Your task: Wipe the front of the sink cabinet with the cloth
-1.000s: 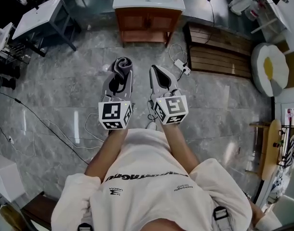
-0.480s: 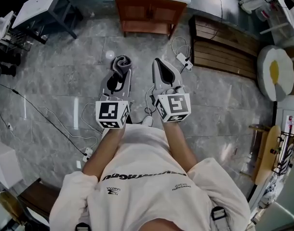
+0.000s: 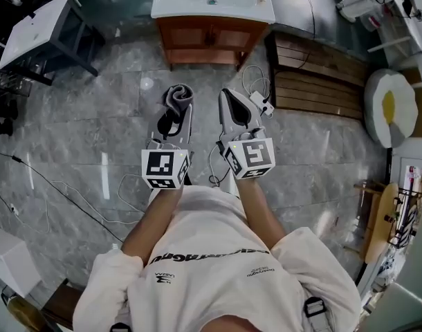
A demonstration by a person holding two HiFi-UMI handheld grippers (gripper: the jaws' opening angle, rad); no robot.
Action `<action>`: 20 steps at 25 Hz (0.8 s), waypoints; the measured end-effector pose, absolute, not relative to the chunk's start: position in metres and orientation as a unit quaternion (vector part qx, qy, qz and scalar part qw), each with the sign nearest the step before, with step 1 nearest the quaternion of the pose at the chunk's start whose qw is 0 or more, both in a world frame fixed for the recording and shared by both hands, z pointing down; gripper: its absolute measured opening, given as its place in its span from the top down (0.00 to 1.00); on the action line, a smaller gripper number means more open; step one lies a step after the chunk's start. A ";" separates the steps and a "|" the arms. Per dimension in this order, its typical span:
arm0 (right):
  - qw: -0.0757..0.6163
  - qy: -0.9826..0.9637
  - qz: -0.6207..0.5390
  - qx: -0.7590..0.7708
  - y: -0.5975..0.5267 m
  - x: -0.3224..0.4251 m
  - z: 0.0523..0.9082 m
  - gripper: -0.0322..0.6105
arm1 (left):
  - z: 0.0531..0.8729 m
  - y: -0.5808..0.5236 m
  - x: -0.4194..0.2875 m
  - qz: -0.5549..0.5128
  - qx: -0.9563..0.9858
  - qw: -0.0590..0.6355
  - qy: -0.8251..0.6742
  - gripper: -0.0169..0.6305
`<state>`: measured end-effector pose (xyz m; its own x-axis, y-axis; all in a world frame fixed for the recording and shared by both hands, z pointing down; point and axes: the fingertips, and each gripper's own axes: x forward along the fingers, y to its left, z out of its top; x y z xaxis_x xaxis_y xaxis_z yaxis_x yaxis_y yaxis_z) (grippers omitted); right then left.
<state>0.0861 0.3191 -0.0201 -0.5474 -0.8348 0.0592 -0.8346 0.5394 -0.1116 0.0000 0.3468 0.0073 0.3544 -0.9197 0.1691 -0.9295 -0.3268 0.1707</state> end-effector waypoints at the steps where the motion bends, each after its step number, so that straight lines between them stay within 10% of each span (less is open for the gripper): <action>1: 0.002 0.874 -0.065 -0.482 0.302 0.079 -0.022 0.95 | 0.006 0.329 -0.006 0.023 0.819 0.121 -0.560 0.84; 20: -0.027 0.833 -0.073 -0.548 0.103 0.013 -0.023 0.95 | 0.015 0.114 -0.058 0.030 0.864 0.153 -0.479 0.84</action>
